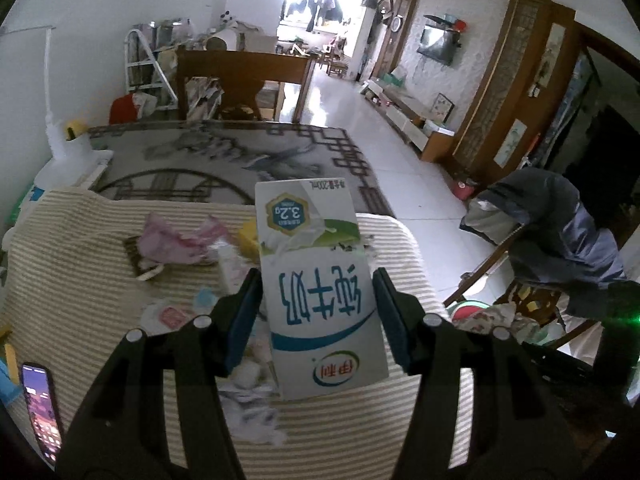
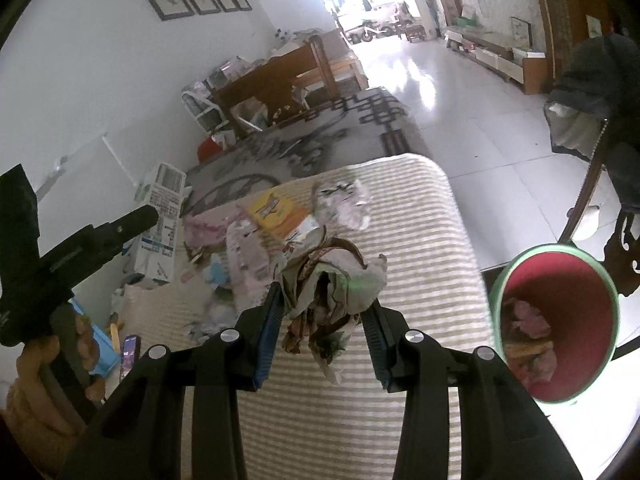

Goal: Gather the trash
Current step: 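Carry the carton and scrap over the red bin and open both tools, then drop the milk carton and paper scrap into the red bin, return both tools to the table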

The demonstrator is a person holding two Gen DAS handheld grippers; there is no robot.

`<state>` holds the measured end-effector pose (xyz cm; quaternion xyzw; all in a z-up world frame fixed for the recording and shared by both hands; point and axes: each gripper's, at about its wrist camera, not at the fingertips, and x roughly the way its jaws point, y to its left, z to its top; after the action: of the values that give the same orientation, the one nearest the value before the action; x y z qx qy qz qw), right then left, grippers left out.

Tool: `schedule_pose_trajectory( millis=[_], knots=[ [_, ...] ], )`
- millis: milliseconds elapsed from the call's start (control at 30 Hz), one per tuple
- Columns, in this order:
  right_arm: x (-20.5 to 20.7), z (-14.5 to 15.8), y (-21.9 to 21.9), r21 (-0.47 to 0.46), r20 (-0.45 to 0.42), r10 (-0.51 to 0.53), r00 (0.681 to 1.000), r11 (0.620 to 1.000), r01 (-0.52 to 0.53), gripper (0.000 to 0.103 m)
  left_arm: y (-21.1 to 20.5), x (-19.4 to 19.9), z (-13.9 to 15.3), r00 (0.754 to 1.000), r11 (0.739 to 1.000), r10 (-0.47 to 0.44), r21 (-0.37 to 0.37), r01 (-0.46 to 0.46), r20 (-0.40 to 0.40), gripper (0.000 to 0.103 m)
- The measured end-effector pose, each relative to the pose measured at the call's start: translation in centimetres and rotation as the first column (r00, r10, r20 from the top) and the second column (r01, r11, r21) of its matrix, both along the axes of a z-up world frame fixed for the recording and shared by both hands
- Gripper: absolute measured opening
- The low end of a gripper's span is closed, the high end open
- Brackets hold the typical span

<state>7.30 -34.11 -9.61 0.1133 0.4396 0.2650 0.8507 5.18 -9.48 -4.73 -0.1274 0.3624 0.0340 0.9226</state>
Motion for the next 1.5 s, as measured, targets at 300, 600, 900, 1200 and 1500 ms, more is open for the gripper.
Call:
schedule_pose_trajectory(
  millis=[300, 600, 900, 1200, 1500],
  knots=[
    [1.5, 0.2, -4.7, 0.019, 0.001, -0.044, 0.999, 0.999, 0.044, 0.038, -5.1, 1.1, 0.4, 0.998, 0.998, -0.058, 0.005, 0.058, -0.011, 0.054],
    [2.4, -0.1, -10.5, 0.025, -0.004, -0.151, 0.988, 0.988, 0.151, 0.038, -10.7, 3.0, 0.2, 0.986, 0.986, -0.167, -0.010, 0.167, -0.021, 0.054],
    [3.0, -1.3, -17.0, 0.002, -0.033, -0.280, 0.959, 0.960, 0.280, 0.038, -16.9, 5.1, -1.0, 0.945, 0.946, -0.322, -0.054, 0.319, -0.059, 0.054],
    [2.6, -2.8, -22.0, -0.019, -0.071, -0.374, 0.925, 0.927, 0.374, 0.038, -23.0, 7.4, -2.4, 0.885, 0.888, -0.457, -0.112, 0.446, -0.092, 0.043],
    [2.4, -3.8, -23.6, -0.013, -0.103, -0.385, 0.917, 0.922, 0.386, 0.038, -19.2, 6.9, -4.0, 0.897, 0.909, -0.417, -0.042, 0.415, -0.144, 0.079]
  ],
)
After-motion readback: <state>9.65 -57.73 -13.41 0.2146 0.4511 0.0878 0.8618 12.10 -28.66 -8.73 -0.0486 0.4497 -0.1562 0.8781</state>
